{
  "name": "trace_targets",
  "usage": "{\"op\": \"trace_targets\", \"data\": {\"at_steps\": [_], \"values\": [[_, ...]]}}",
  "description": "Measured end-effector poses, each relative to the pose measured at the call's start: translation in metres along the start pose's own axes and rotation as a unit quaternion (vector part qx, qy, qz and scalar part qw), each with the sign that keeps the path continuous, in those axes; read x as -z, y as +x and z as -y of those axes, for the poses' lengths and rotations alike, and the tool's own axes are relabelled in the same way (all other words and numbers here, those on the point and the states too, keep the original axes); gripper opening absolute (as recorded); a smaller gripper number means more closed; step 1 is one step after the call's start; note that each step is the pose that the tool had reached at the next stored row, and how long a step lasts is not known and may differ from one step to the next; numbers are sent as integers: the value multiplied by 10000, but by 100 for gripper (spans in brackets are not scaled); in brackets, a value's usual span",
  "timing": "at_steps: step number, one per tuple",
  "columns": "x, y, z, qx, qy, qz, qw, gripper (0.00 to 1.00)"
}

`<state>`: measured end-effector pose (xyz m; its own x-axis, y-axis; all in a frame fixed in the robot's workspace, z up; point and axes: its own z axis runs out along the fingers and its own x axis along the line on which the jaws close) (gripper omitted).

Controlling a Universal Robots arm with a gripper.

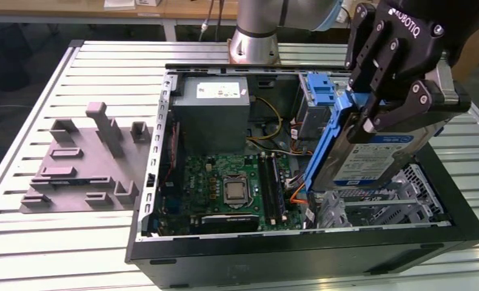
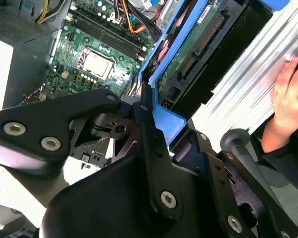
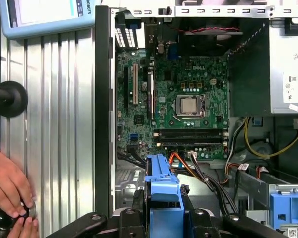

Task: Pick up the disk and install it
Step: 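Insert the disk into the insertion slot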

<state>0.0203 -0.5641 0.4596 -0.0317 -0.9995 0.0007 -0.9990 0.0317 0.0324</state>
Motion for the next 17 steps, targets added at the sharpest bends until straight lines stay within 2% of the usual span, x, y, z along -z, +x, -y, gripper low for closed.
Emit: {"op": "trace_targets", "data": {"at_steps": [6, 12, 17], "values": [[-3, 2, 1, 0, 0, 2, 10000, 36], [-10, 42, 10, 0, 0, 1, 10000, 36], [-23, 44, 102, 0, 0, 0, 10000, 36]]}}
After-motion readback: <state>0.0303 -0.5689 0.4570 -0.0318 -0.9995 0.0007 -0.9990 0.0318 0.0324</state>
